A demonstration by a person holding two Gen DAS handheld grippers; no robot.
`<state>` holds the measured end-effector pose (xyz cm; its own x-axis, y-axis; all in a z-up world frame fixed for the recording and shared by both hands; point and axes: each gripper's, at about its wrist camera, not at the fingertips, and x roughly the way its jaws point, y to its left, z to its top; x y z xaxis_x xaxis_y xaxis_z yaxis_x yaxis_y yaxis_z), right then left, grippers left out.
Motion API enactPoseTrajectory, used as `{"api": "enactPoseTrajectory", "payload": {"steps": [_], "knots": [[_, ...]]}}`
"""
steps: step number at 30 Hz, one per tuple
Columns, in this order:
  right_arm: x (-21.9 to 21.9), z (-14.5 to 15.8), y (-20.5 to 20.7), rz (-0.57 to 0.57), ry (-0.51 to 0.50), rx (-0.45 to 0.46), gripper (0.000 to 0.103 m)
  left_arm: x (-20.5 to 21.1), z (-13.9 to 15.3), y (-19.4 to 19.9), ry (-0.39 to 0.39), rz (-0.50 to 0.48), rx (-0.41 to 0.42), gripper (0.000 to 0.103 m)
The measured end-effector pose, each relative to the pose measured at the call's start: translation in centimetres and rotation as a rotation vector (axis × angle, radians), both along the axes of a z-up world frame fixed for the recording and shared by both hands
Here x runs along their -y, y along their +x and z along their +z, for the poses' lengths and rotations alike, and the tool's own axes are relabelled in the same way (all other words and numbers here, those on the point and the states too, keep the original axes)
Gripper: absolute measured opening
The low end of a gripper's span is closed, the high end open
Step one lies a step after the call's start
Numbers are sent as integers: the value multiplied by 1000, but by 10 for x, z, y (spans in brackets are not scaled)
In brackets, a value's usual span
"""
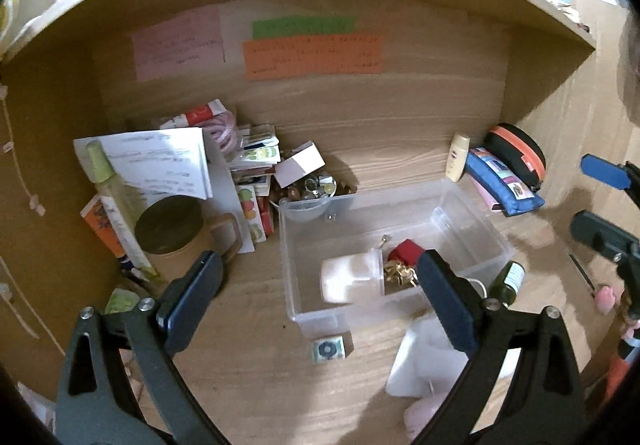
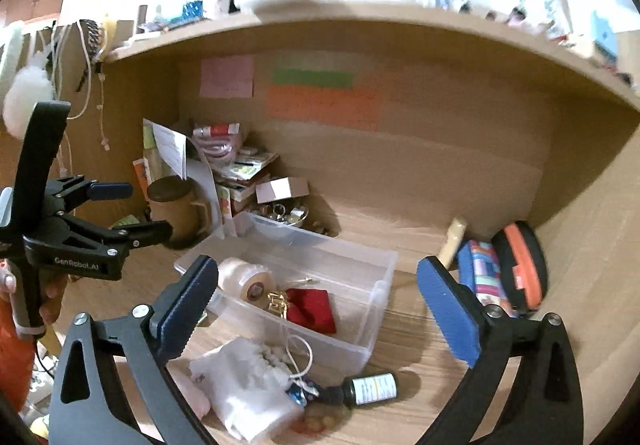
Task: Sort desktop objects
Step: 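Move both grippers back toward the remaining items on the desk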
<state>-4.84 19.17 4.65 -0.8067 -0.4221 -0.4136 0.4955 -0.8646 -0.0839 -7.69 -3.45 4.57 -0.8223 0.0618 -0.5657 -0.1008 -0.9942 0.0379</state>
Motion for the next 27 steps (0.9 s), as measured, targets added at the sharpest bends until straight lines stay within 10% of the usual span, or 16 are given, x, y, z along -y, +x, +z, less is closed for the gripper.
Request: {"api": "enactPoseTrajectory", "payload": {"steps": [9, 27], "knots": [[-22, -11, 33, -52, 10, -23, 103, 15, -19, 27, 15, 17, 33, 101], [-66, -114, -21, -195, 88, 287, 103, 21, -121, -10, 15, 51, 307, 101]]}}
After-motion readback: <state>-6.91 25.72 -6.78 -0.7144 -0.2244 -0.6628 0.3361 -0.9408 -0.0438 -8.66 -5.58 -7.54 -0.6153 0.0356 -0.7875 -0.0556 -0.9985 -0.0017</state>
